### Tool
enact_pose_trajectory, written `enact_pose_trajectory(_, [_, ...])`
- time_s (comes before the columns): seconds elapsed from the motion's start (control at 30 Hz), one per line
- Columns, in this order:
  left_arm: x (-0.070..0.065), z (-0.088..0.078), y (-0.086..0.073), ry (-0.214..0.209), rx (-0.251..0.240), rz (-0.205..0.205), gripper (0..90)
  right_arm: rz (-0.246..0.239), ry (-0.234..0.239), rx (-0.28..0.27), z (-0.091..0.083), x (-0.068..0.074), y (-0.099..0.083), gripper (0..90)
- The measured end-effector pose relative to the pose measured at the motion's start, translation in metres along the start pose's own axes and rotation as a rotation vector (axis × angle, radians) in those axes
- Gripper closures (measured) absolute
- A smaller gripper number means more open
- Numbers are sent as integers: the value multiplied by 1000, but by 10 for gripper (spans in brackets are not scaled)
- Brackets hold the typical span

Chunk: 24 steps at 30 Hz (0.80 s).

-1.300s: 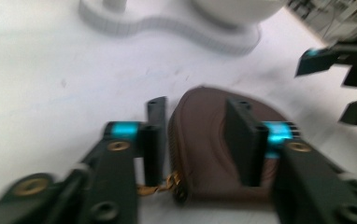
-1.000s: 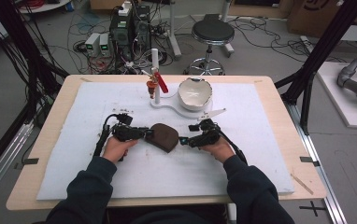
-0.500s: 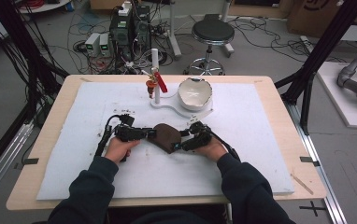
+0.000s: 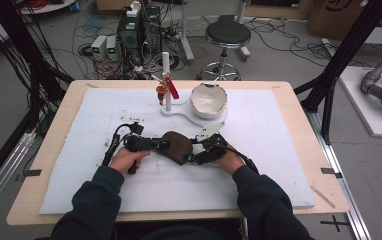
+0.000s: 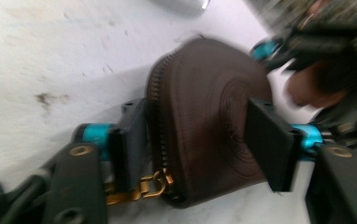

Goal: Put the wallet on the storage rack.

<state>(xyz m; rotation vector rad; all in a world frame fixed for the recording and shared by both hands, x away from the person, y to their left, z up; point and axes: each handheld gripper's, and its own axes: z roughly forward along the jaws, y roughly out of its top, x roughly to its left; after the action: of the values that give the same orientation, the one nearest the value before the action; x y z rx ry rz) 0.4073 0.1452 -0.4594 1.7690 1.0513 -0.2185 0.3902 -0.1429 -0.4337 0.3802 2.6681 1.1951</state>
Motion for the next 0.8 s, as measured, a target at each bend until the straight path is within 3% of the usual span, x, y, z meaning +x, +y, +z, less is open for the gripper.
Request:
enact_pose_trajectory(0.07, [1,-2,1,-1,-9,5,444,19,8,0,0,-1,-1,387])
enact_pose_trajectory(0.1, [-1,-4,1,3,-13,21,461,28,15,-1,0,-2,-1,385])
enact_pose_trajectory(0.17, [-4,-6,2,4,-30,53,513,99,34,13,1,-6,-4,361])
enact_pose_trajectory(0.27, [-9,-9,4,-22,-72,106,558,132,49,11,2,-8,-6,339])
enact_pose_trajectory(0.3, [-12,-10,5,-37,-90,127,573,200,65,-24,1,-12,-7,316])
enact_pose_trajectory(0.33, [-14,-10,5,-58,-101,150,573,200,65,-24,1,-12,-7,316])
enact_pose_trajectory(0.4, [-21,-10,5,-81,-121,208,599,272,97,-66,2,-17,-7,269])
enact_pose_trajectory(0.47, [-23,-11,5,-91,-128,240,614,307,106,-62,5,-20,-10,189])
enact_pose_trajectory(0.6, [-26,-13,5,-132,-142,272,628,327,158,-78,6,-24,-14,191])
enact_pose_trajectory(0.63, [-27,-13,5,-147,-149,279,636,342,199,-95,7,-26,-15,230])
enact_pose_trajectory(0.67, [-28,-13,5,-143,-148,286,636,342,199,-95,7,-26,-15,230])
enact_pose_trajectory(0.73, [-27,-13,6,-136,-143,271,631,324,256,-111,6,-27,-16,362])
enact_pose_trajectory(0.8, [-25,-16,6,-100,-135,273,586,321,256,-121,3,-27,-14,448])
